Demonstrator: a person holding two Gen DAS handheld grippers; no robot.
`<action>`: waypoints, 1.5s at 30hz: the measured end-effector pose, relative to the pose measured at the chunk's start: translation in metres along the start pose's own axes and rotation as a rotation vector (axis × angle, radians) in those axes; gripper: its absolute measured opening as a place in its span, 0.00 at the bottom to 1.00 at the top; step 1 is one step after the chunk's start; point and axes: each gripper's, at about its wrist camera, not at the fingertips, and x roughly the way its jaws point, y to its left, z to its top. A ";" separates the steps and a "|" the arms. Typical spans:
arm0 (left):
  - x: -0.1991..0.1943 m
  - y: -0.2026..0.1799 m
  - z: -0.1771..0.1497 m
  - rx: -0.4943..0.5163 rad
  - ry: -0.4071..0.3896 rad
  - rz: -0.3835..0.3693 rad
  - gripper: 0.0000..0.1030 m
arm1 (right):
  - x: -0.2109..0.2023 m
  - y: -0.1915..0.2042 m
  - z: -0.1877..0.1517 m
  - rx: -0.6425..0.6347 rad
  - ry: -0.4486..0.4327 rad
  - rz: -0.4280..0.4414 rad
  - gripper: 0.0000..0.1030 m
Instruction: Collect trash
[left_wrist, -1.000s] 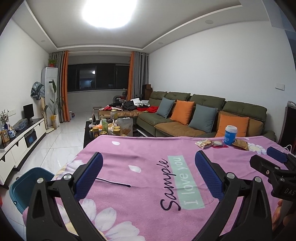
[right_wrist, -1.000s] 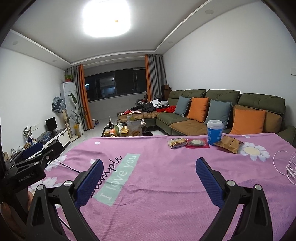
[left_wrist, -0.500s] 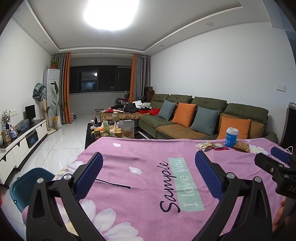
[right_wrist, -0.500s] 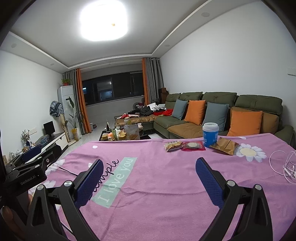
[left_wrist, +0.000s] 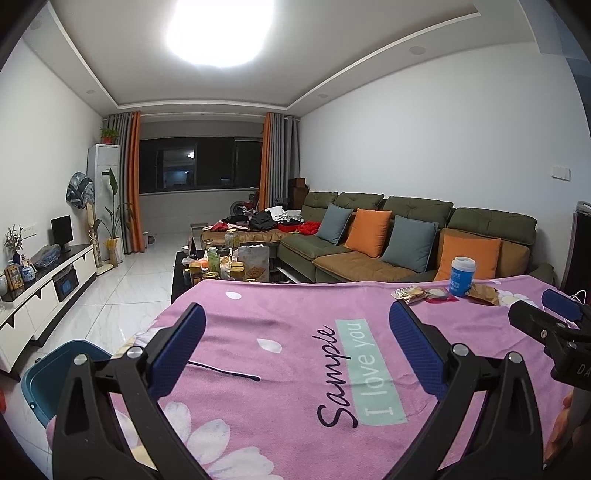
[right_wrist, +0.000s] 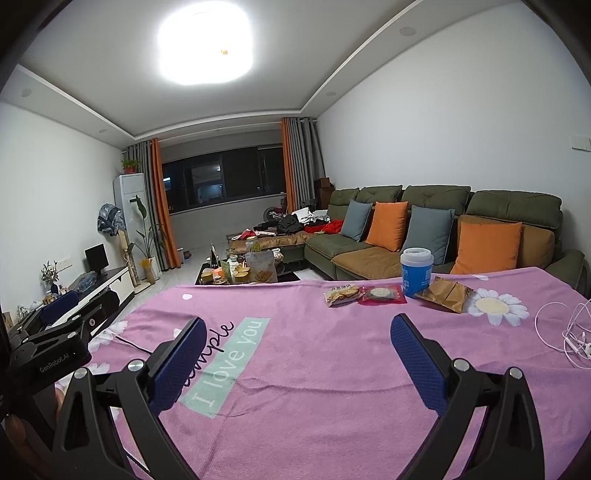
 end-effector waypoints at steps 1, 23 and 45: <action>0.000 0.000 0.000 0.000 -0.001 -0.001 0.95 | 0.000 0.000 0.000 -0.001 -0.001 -0.001 0.94; 0.002 -0.003 -0.001 0.007 -0.001 -0.011 0.95 | 0.001 -0.001 -0.001 0.002 -0.001 0.000 0.94; 0.005 -0.004 -0.006 0.007 0.003 -0.021 0.95 | 0.005 0.002 -0.002 0.007 0.005 -0.001 0.94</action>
